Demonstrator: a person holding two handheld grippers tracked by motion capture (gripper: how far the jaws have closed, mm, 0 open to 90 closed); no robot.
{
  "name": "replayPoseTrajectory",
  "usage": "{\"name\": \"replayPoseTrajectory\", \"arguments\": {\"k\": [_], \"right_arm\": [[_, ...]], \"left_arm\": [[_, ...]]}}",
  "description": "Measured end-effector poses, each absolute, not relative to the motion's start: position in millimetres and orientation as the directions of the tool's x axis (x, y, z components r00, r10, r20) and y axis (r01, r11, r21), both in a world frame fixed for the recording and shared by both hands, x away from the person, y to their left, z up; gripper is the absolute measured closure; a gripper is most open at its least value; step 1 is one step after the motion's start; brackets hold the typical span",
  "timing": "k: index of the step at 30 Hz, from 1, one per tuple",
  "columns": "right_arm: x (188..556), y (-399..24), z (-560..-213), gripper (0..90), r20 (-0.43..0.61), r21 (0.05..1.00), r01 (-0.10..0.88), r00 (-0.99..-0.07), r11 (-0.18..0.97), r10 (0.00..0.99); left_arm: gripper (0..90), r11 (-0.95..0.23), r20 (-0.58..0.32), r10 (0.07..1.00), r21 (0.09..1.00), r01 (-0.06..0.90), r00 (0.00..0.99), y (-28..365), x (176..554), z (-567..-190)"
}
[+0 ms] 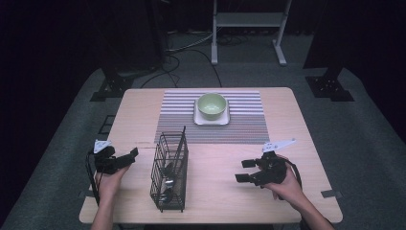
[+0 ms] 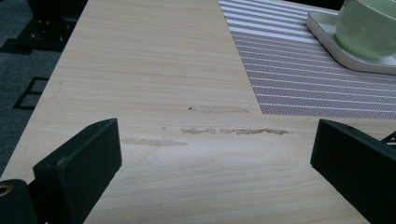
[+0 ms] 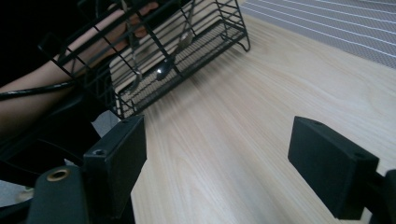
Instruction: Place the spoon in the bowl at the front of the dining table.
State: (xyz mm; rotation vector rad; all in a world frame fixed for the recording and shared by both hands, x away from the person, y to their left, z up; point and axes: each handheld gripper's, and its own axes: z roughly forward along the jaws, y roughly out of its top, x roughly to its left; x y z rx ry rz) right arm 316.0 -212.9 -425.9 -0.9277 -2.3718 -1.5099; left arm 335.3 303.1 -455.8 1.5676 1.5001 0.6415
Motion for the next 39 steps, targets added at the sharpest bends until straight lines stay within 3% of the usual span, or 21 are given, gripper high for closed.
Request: {"name": "replayPoseTrajectory", "arguments": {"k": [39], "right_arm": [[320.8, -163.7, -386.3, 17.2, 0.450, 0.760, 0.544, -0.835, 0.356, 0.316]], "left_arm": [[0.8, 0.082, -0.184, 0.973, 0.841, 0.535, 0.140, 302.1, 335.5, -456.7]]}}
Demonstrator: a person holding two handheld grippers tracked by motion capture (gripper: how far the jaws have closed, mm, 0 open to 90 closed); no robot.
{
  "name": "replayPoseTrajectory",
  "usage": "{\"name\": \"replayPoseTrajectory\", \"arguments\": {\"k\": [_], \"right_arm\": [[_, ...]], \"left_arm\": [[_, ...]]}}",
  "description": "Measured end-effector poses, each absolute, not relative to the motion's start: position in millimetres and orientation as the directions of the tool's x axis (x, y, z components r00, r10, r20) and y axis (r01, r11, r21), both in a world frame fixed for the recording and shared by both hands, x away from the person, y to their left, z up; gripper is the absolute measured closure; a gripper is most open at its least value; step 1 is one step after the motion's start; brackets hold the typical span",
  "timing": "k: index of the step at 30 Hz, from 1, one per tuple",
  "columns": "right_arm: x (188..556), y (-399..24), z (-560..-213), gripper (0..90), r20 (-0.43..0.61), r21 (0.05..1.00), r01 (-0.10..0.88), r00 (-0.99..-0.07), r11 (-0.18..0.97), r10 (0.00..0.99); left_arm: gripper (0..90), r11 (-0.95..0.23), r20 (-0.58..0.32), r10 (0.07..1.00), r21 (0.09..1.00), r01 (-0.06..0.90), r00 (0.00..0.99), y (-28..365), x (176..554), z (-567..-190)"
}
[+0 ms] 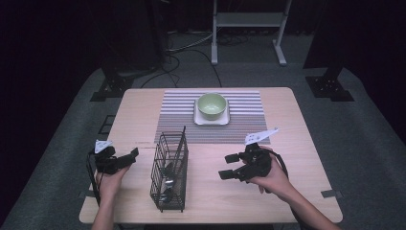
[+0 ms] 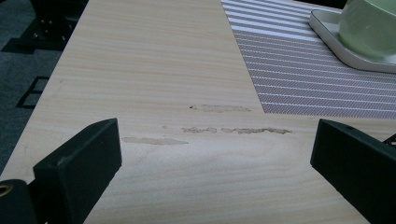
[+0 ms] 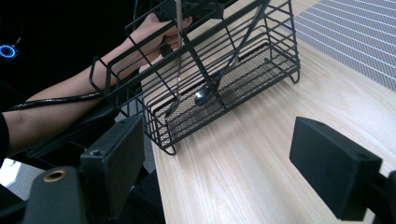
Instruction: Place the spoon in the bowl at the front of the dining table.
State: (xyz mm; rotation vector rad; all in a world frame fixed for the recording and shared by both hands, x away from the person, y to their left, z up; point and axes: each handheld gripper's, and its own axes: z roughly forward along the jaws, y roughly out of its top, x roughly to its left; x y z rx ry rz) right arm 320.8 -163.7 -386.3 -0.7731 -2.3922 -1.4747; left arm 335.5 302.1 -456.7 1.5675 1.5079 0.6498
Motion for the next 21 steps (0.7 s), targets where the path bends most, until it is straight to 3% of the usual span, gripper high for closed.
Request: {"name": "replayPoseTrajectory", "arguments": {"k": [21], "right_arm": [[321.7, -142.0, -365.7, 15.0, 0.430, 0.761, 0.512, -0.858, 0.398, 0.281]], "left_arm": [[0.8, 0.079, -0.180, 0.973, 0.843, 0.532, 0.141, 301.7, 335.4, -456.6]]}}
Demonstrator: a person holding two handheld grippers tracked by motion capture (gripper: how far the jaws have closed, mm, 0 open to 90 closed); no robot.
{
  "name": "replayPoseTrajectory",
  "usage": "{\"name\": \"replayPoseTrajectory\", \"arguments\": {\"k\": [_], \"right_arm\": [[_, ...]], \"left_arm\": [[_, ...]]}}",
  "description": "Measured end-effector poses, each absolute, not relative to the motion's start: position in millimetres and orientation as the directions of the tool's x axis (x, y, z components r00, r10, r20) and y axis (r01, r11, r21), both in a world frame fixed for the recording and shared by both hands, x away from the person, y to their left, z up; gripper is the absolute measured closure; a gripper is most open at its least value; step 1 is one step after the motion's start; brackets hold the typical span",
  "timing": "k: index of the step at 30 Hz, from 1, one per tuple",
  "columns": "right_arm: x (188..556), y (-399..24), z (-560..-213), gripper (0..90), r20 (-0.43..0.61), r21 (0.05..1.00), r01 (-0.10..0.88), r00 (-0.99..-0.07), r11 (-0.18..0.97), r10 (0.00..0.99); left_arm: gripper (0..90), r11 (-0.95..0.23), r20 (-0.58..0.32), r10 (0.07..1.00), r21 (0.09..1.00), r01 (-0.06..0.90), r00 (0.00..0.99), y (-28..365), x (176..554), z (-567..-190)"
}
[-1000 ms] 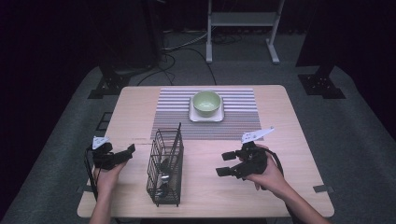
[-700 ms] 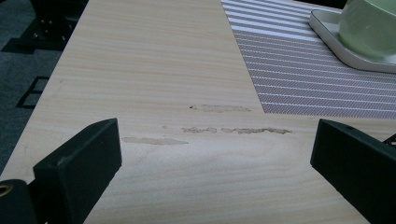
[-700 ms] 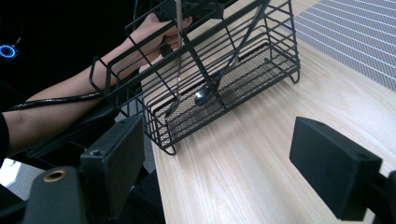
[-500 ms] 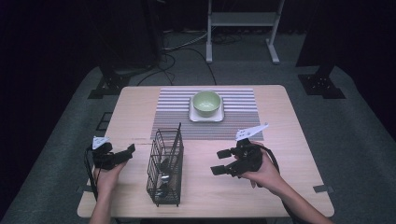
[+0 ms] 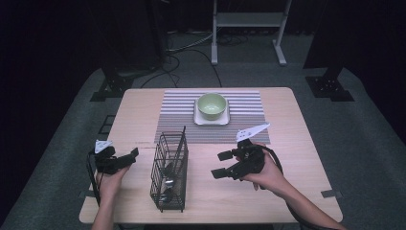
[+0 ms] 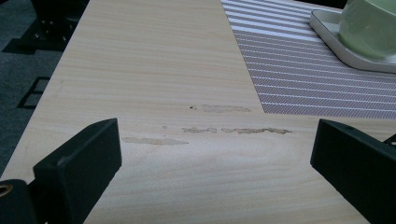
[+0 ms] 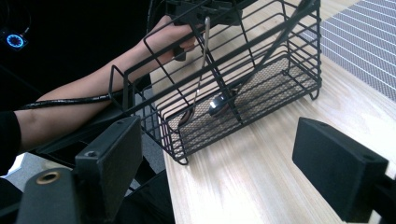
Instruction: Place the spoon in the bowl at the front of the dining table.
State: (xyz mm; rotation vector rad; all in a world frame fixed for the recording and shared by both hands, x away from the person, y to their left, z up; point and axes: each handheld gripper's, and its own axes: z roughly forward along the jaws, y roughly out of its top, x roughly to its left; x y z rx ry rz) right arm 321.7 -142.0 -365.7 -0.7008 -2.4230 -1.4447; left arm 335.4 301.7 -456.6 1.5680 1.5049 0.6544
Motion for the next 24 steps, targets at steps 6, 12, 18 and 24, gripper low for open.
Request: {"name": "replayPoseTrajectory", "arguments": {"k": [6, 12, 18, 24], "right_arm": [[323.3, -136.3, -361.9, 15.0, 0.438, 0.755, 0.516, -0.856, 0.405, 0.274], [324.9, -132.1, -358.3, 15.0, 0.441, 0.750, 0.518, -0.855, 0.411, 0.273], [327.1, -128.2, -354.7, 15.0, 0.451, 0.742, 0.525, -0.851, 0.416, 0.269], [329.3, -122.5, -352.2, 15.0, 0.449, 0.738, 0.521, -0.853, 0.429, 0.266]], "left_arm": [[0.8, 0.080, -0.180, 0.974, 0.842, 0.534, 0.139, 302.3, 335.4, -457.0], [0.8, 0.079, -0.179, 0.974, 0.842, 0.534, 0.138, 302.6, 335.3, -457.1], [0.8, 0.080, -0.178, 0.975, 0.843, 0.533, 0.136, 302.8, 335.1, -456.8], [0.8, 0.079, -0.178, 0.975, 0.841, 0.535, 0.136, 303.3, 335.2, -457.0]]}}
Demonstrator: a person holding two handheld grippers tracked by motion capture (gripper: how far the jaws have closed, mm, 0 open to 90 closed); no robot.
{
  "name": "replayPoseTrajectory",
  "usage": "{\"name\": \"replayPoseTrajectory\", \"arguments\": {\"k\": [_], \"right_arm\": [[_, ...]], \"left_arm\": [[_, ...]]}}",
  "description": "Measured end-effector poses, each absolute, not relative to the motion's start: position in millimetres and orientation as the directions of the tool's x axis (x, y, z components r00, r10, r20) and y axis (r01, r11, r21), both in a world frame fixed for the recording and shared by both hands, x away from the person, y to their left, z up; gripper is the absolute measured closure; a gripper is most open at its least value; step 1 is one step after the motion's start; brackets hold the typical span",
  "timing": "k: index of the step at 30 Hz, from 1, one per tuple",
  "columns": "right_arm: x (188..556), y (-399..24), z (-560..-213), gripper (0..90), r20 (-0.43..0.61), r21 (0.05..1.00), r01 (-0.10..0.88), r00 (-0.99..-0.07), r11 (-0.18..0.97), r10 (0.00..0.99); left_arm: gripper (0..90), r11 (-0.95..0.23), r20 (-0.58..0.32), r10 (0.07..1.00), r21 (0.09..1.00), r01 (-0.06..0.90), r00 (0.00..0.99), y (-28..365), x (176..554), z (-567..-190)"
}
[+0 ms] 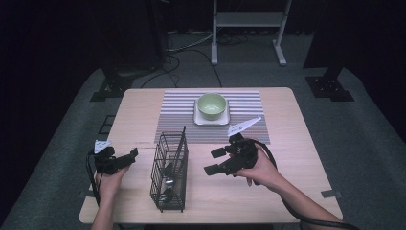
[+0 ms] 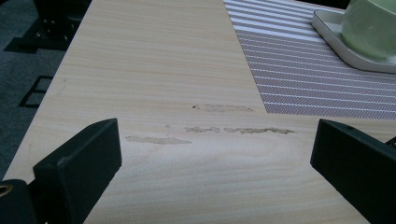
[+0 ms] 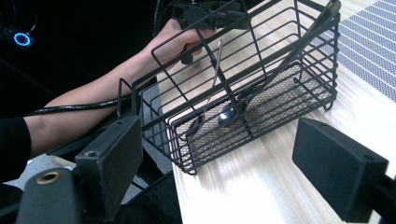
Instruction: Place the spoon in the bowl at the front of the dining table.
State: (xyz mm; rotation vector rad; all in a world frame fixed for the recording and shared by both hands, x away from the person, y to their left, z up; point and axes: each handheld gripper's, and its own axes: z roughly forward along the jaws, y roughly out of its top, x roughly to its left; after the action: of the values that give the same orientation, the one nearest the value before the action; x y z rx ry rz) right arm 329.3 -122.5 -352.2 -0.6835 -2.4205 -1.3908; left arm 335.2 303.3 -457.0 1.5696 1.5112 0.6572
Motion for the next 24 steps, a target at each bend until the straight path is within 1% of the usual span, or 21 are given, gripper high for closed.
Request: {"name": "replayPoseTrajectory", "arguments": {"k": [24], "right_arm": [[337.5, -92.4, -340.2, 15.4, 0.447, 0.724, 0.501, -0.864, 0.474, 0.231]], "left_arm": [[0.8, 0.084, -0.182, 0.974, 0.839, 0.537, 0.133, 304.3, 335.6, -457.7]]}}
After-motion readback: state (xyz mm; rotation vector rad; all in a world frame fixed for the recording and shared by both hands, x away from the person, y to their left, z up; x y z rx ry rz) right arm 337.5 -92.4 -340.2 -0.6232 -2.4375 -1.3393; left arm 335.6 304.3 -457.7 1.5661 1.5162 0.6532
